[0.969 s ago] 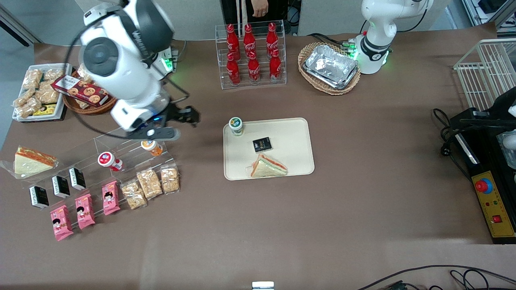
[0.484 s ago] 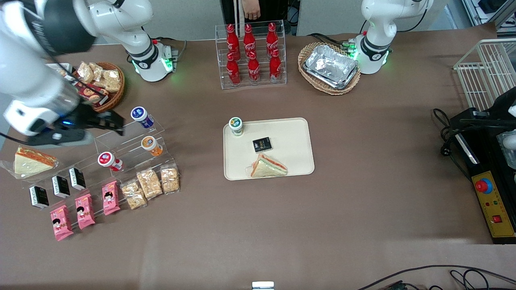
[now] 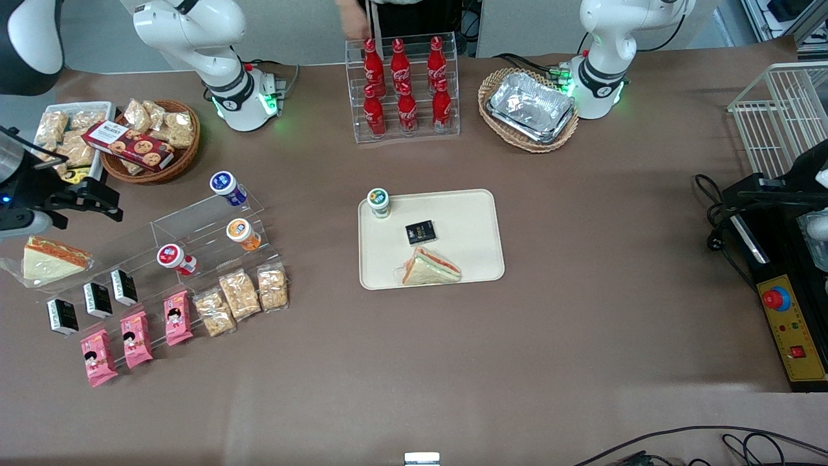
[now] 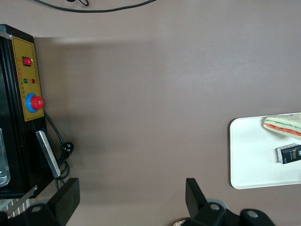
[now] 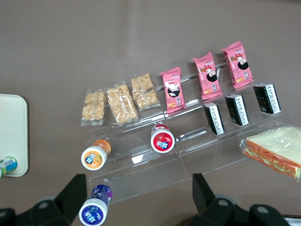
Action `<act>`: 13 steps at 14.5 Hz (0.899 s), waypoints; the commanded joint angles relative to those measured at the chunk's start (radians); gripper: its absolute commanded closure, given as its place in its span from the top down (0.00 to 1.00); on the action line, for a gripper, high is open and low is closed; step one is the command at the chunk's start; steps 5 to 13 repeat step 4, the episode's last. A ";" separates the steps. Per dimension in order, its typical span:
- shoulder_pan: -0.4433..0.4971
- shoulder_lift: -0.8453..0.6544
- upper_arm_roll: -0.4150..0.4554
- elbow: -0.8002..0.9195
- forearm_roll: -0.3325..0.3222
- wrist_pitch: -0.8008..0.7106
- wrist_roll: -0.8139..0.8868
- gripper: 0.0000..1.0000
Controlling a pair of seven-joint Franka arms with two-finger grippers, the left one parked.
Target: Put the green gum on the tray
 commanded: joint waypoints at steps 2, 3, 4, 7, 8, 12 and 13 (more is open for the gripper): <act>-0.040 0.044 0.011 0.051 0.019 -0.005 -0.007 1.00; -0.063 0.045 0.013 0.057 0.026 -0.005 -0.007 1.00; -0.095 0.044 0.016 0.057 0.027 -0.005 -0.007 1.00; -0.095 0.044 0.016 0.057 0.027 -0.005 -0.007 1.00; -0.095 0.044 0.016 0.057 0.027 -0.005 -0.007 1.00; -0.095 0.044 0.016 0.057 0.027 -0.005 -0.007 1.00; -0.095 0.044 0.016 0.057 0.027 -0.005 -0.007 1.00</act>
